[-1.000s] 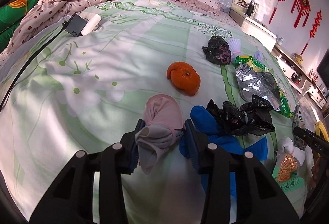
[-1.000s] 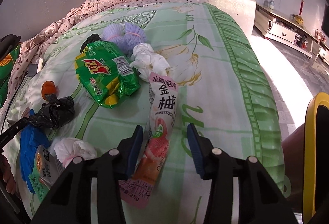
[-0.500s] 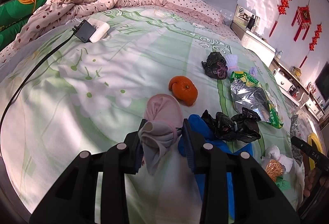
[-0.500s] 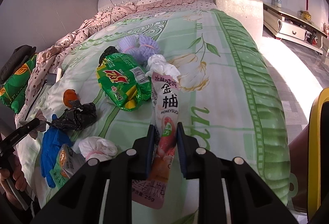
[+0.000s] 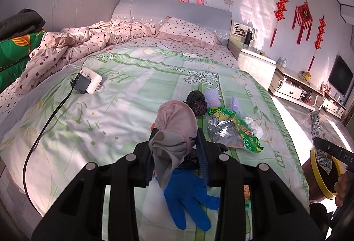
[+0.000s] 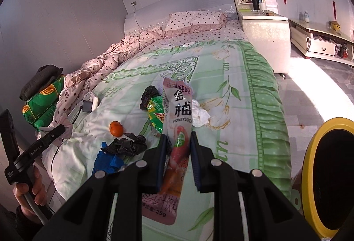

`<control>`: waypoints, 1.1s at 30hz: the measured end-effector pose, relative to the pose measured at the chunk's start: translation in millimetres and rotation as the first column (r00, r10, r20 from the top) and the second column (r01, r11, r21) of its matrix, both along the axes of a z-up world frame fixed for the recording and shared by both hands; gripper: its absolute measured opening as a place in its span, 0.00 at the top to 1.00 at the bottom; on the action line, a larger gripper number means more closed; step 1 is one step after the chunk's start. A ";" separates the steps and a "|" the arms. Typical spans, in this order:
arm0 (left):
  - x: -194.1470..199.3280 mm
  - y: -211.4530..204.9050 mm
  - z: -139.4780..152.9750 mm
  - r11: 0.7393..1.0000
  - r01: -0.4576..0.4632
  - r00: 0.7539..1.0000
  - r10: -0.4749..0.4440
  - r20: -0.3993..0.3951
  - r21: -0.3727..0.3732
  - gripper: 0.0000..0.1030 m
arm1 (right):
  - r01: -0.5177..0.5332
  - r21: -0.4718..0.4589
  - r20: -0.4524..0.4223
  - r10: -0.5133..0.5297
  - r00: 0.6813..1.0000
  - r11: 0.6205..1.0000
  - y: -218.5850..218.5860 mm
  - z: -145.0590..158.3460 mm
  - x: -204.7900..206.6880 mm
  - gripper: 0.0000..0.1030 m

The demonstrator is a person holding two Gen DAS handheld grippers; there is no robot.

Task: Collect trash
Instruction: 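Carry both items to the yellow-rimmed bin and open both tools over it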

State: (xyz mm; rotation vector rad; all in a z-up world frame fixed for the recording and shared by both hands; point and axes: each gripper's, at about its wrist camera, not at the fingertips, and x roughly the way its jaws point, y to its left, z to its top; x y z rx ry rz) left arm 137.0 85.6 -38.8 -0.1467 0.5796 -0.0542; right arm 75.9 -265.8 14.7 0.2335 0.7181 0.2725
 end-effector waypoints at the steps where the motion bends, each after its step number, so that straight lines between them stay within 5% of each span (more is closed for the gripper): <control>1: -1.7 -5.5 8.0 1.000 0.010 1.000 -0.010 0.014 0.004 0.69 | 0.005 -0.002 0.014 -0.005 1.000 1.000 -3.5 8.7 -2.9 0.81; 18: -13.5 -153.2 136.3 0.966 0.257 0.949 -0.258 0.181 0.031 0.69 | 0.168 0.004 0.194 -0.165 0.967 0.986 -100.7 117.8 -46.4 0.81; 27: -15.4 -253.0 164.6 0.913 0.404 0.894 -0.406 0.190 0.050 0.69 | 0.293 -0.010 0.229 -0.283 0.931 0.956 -167.5 139.5 -63.2 0.81; 33: -9.6 -321.7 157.4 0.868 0.494 0.855 -0.496 0.152 0.053 0.69 | 0.373 -0.025 0.217 -0.359 0.908 0.928 -209.5 132.6 -72.0 0.81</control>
